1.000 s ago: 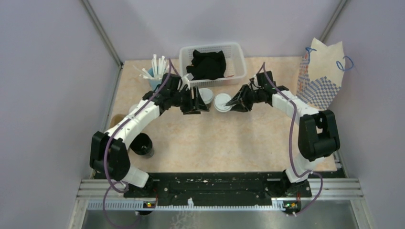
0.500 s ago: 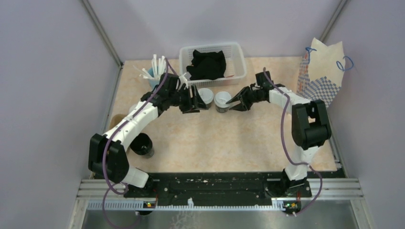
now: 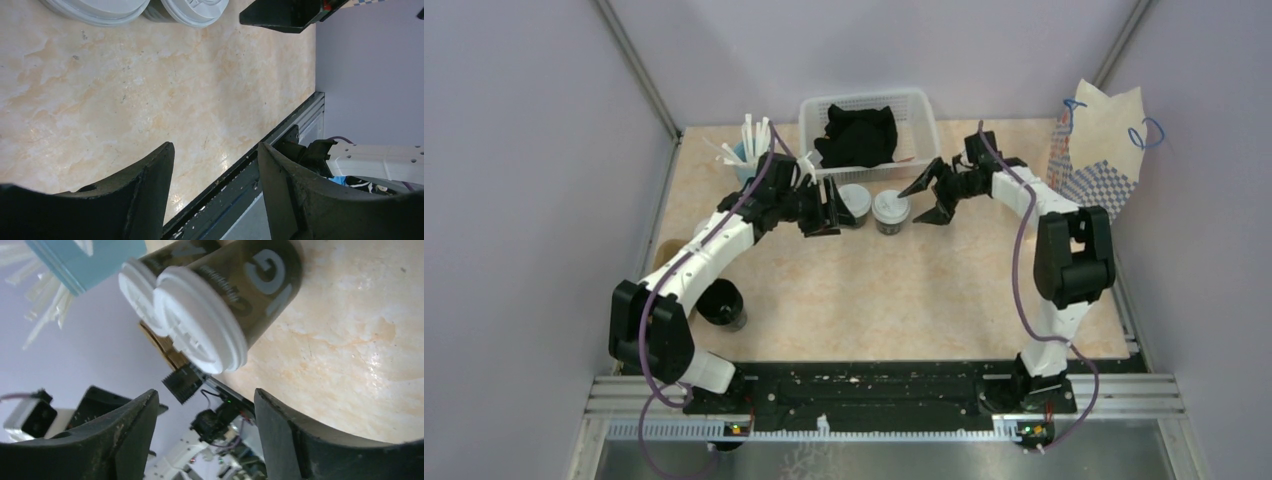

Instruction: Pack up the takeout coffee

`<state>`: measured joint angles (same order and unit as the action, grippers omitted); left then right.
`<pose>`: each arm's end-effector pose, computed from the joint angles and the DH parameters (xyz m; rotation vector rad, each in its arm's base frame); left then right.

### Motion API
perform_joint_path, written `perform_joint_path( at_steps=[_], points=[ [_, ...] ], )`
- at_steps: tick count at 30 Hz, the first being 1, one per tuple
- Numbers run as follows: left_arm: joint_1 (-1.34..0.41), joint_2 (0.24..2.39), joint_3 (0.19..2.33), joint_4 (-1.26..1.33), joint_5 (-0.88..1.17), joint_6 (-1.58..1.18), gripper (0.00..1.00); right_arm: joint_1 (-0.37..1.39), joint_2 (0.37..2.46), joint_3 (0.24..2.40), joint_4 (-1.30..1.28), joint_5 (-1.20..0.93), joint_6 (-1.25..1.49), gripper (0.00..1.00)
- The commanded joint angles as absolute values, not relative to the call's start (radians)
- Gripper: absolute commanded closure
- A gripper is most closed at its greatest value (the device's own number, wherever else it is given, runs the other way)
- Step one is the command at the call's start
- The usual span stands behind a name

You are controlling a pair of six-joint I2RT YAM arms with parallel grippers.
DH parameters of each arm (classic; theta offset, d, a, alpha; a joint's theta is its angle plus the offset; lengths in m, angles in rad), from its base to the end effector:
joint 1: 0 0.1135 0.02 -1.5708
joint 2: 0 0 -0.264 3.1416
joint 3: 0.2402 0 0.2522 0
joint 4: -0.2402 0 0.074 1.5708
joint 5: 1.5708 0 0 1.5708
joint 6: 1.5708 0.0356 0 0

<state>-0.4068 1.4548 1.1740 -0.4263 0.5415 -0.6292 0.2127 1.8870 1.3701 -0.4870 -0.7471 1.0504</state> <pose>0.2874 -0.1438 0.2976 0.0389 2.4267 -1.1299 0.3844 0.1078 0.2111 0.8475 2.6902 1.3684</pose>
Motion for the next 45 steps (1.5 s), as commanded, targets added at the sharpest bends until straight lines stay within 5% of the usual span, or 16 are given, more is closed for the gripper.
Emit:
perform_joint_path(
  at_steps=[1,8,16,24,33,40,45],
  points=[
    [-0.399,1.414,1.184,-0.417,0.556,-0.611,0.30,0.209,1.753,1.499,-0.709,-0.728,0.767,0.27],
    [-0.399,1.319,1.171,-0.447,0.583,-0.646,0.22,0.210,1.501,1.505,-0.943,-0.606,0.390,0.18],
    [-0.399,1.169,1.163,-0.555,0.618,-0.674,0.15,0.210,1.385,1.818,-1.237,-0.223,0.139,0.13],
    [-0.399,1.088,1.143,-0.575,0.601,-0.734,0.08,0.207,1.312,1.906,-1.189,0.090,0.173,0.08],
    [-0.399,1.250,1.299,-0.693,0.554,-0.548,0.06,0.104,1.447,1.893,-0.942,0.573,0.048,0.03],
    [-0.386,1.410,1.494,-0.795,0.487,-0.353,0.06,-0.017,1.635,1.924,-0.885,0.467,-0.008,0.07],
    [-0.480,1.438,1.568,-0.846,0.318,-0.263,0.05,-0.034,1.740,1.972,-0.919,0.457,-0.016,0.25]
  ],
)
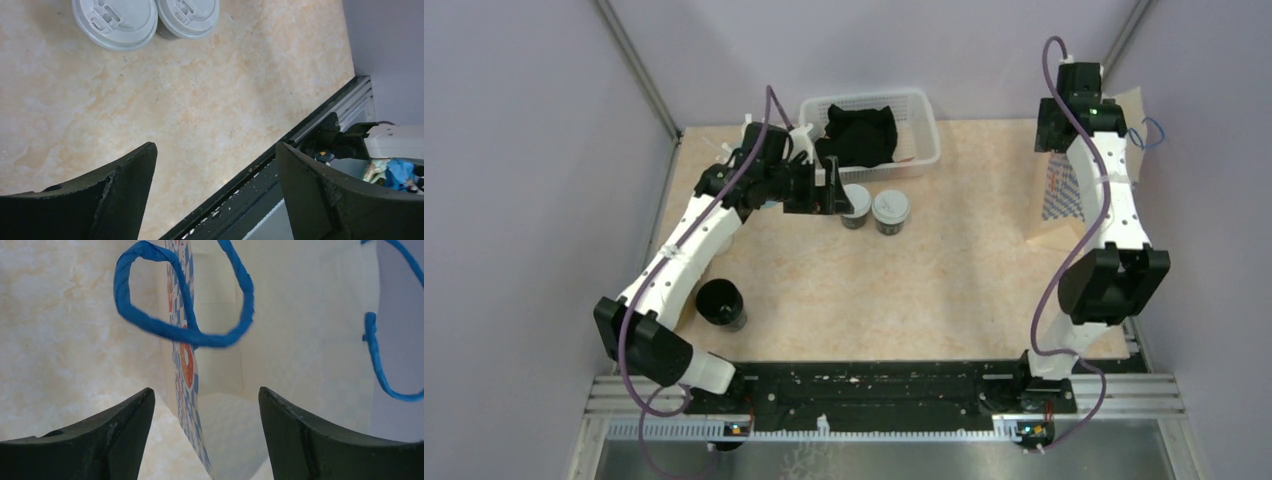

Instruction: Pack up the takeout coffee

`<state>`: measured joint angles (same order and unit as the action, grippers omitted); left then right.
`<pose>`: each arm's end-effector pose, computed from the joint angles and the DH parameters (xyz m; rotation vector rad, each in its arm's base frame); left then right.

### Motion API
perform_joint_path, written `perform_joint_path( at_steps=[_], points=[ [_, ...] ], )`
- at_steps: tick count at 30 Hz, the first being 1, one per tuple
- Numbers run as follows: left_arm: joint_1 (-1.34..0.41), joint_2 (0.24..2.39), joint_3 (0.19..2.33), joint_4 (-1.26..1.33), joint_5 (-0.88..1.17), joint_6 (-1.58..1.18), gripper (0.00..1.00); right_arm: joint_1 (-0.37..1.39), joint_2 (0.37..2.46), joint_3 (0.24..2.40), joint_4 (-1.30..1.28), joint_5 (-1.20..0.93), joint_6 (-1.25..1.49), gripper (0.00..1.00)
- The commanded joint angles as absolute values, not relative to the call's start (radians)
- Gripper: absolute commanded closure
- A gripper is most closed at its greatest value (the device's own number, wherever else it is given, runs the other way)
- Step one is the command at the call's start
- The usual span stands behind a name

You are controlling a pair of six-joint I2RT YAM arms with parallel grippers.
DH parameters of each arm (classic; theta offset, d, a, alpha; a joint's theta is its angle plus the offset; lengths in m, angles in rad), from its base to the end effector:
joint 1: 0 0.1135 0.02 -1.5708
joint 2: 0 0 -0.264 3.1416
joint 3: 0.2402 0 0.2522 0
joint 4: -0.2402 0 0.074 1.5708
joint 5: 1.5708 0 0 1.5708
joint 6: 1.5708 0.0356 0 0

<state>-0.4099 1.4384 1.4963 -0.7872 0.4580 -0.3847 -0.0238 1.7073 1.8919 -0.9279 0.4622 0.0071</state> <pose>0.2737 -0.1361 0.3787 0.2777 2.3722 -0.9219 0.3632 -0.0245 0.4073 0.2691 2.2618 -0.5414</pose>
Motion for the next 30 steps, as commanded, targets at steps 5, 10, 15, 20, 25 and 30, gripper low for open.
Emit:
perform_joint_path(
  at_steps=[5,10,15,20,25,30],
  points=[
    [-0.513,1.408,1.572,-0.875,0.157,-0.244,0.03,-0.034,1.781,1.976,-0.929,0.470,-0.011,0.49],
    [-0.507,1.398,1.585,-0.898,0.059,-0.254,0.02,-0.024,1.764,1.991,-1.018,0.377,0.105,0.77],
    [-0.451,1.375,1.605,-0.924,-0.006,-0.307,0.02,0.058,1.695,1.987,-1.170,0.357,0.197,0.88],
    [-0.289,1.323,1.562,-0.955,0.023,-0.410,0.03,0.180,1.575,1.926,-1.267,0.280,0.311,1.00],
    [-0.192,1.280,1.528,-1.006,0.043,-0.470,0.04,0.326,1.452,1.822,-1.334,0.233,0.442,1.00],
    [-0.181,1.206,1.456,-1.022,0.071,-0.540,0.04,0.469,1.360,1.725,-1.351,0.254,0.546,1.00]
  ],
)
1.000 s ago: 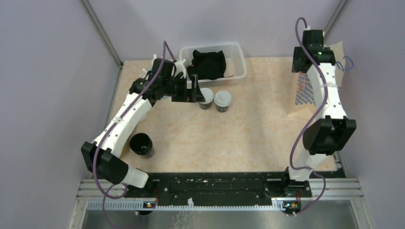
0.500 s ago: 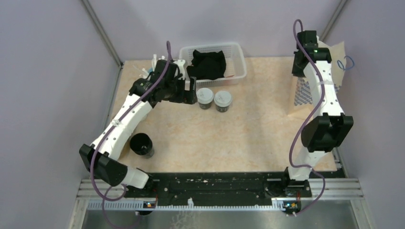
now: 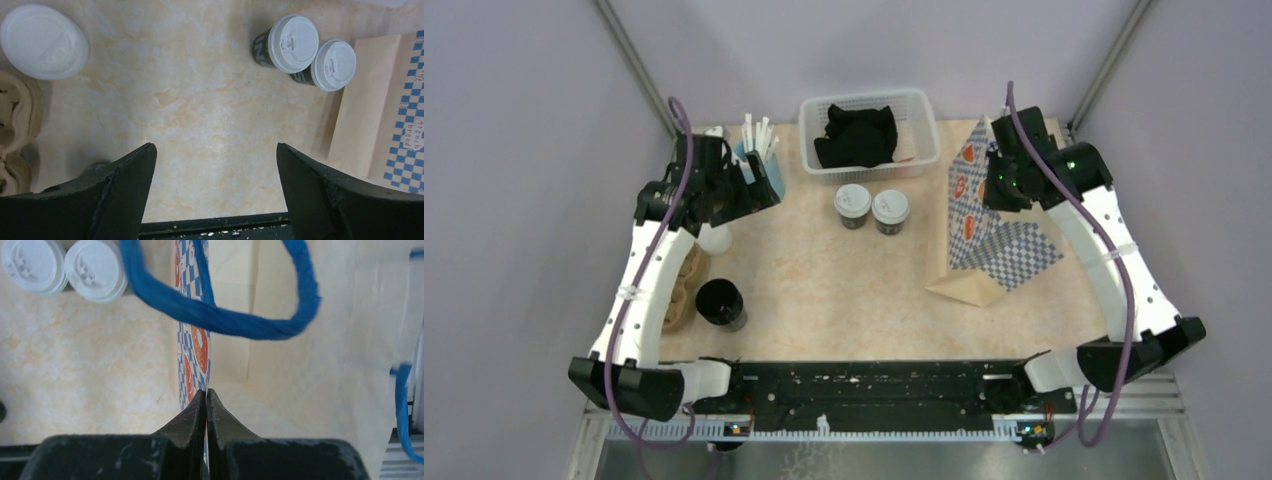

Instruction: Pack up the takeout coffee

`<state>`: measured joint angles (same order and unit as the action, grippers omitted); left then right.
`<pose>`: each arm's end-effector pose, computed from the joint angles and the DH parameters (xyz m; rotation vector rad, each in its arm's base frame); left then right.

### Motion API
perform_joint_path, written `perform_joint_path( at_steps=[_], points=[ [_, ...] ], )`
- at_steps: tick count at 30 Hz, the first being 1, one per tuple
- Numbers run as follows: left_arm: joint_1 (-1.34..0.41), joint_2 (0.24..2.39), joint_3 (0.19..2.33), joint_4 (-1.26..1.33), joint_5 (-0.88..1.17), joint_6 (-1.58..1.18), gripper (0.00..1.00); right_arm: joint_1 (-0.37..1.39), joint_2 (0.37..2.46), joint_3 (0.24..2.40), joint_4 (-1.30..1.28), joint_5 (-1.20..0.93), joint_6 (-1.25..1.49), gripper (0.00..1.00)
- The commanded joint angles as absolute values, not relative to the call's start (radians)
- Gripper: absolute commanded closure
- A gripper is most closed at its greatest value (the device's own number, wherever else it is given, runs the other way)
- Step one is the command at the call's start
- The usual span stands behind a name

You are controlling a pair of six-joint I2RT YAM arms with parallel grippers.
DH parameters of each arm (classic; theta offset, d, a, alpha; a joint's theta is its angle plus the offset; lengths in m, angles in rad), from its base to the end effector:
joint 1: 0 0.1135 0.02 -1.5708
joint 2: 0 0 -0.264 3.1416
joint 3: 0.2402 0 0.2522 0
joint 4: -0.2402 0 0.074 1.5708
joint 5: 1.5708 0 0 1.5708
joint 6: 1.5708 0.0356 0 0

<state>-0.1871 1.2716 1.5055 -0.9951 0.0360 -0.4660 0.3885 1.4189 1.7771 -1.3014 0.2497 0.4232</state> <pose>0.2414 -0.0470 0.4053 -0.3101 2.3402 -0.3647 0.2367 0.0874 0.4287 0.1435 2.4685 0.0317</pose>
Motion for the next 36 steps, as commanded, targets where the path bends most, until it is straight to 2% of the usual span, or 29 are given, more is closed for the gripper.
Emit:
perform_joint_path(
  at_steps=[1,9,11,16,19,23,29,36],
  points=[
    [-0.181,1.193,1.441,-1.020,0.081,-0.549,0.04,0.491,1.351,1.717,-1.359,0.263,0.556,1.00],
    [-0.177,1.158,1.424,-1.042,0.110,-0.617,0.04,0.676,1.317,1.672,-1.379,0.310,0.619,1.00],
    [-0.176,1.155,1.432,-1.049,0.109,-0.627,0.04,0.704,1.320,1.668,-1.372,0.319,0.623,0.97],
    [-0.175,1.137,1.433,-1.060,0.105,-0.644,0.04,0.707,1.311,1.666,-1.334,0.272,0.561,0.78],
    [-0.174,1.138,1.431,-1.085,0.069,-0.636,0.04,0.707,1.305,1.724,-1.329,0.161,0.497,0.51],
    [-0.148,1.171,1.436,-1.142,-0.054,-0.612,0.03,0.706,1.276,1.858,-1.339,0.055,0.411,0.32],
    [-0.022,1.232,1.376,-1.083,-0.108,-0.529,0.06,0.706,1.255,1.972,-1.361,0.105,0.323,0.23],
    [0.212,1.388,1.304,-0.942,-0.076,-0.386,0.19,0.697,1.134,1.663,-1.134,0.129,0.290,0.18]
  ],
)
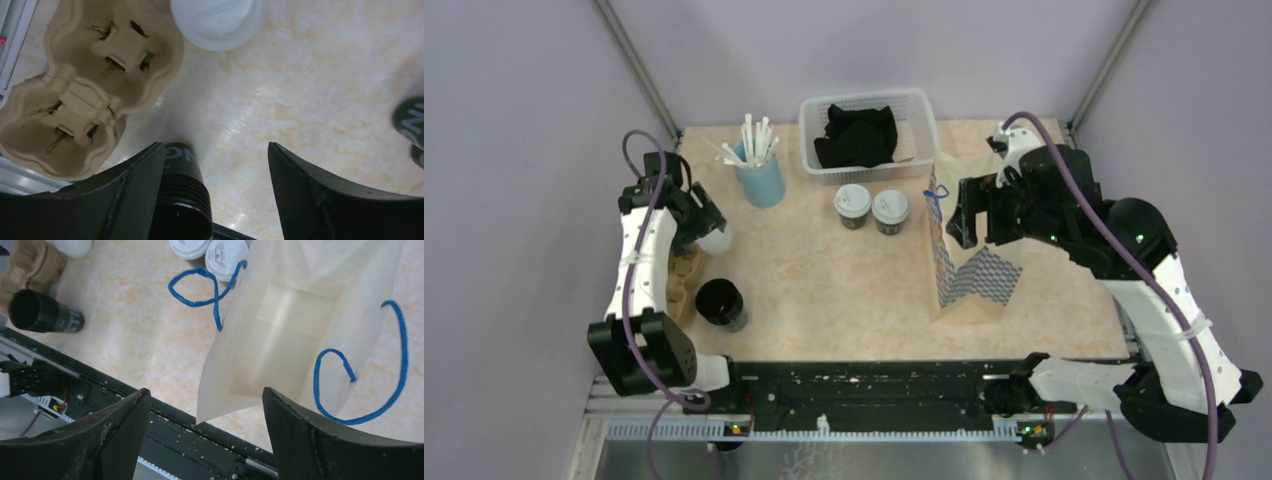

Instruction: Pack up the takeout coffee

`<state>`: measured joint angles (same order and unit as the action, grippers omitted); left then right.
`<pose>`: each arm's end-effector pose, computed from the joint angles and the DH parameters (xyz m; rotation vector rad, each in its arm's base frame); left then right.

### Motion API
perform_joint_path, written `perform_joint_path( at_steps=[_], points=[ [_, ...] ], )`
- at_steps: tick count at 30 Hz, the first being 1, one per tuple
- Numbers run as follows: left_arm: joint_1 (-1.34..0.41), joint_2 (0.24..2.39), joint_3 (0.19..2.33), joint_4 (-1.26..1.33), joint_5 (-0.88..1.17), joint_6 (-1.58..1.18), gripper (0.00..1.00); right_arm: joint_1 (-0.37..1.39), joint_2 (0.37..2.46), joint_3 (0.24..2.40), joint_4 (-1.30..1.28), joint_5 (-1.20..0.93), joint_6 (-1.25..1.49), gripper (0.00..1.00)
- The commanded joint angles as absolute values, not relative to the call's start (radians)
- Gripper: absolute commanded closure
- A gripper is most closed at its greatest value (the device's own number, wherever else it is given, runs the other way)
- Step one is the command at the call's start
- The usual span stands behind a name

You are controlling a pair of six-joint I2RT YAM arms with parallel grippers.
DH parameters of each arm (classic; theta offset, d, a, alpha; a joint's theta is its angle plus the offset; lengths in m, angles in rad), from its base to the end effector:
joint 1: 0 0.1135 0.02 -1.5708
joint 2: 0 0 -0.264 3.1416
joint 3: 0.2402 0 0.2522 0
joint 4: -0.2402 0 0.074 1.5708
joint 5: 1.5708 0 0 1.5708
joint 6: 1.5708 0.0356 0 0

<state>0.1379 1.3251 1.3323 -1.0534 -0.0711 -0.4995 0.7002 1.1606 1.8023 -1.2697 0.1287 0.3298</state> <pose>0.2524 0.0376 0.3365 -0.8424 2.4736 -0.0347 0.1280 0.1019 0.4861 -0.3380 2.2012 0.4340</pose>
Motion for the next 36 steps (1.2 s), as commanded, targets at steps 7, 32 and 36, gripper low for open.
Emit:
perform_joint_path(
  at_steps=[7,32,36],
  points=[
    [0.246,1.534,1.305,-0.854,-0.077,-0.218,0.26,0.562,1.116,1.528,-0.983,-0.044,0.235,0.18],
    [0.342,1.745,1.429,-0.934,0.047,-0.189,0.59,0.596,1.120,1.559,-0.976,-0.014,0.152,0.18],
    [0.343,1.745,1.445,-0.946,0.025,-0.190,0.67,0.596,1.124,1.560,-0.972,-0.015,0.151,0.18]
  ],
)
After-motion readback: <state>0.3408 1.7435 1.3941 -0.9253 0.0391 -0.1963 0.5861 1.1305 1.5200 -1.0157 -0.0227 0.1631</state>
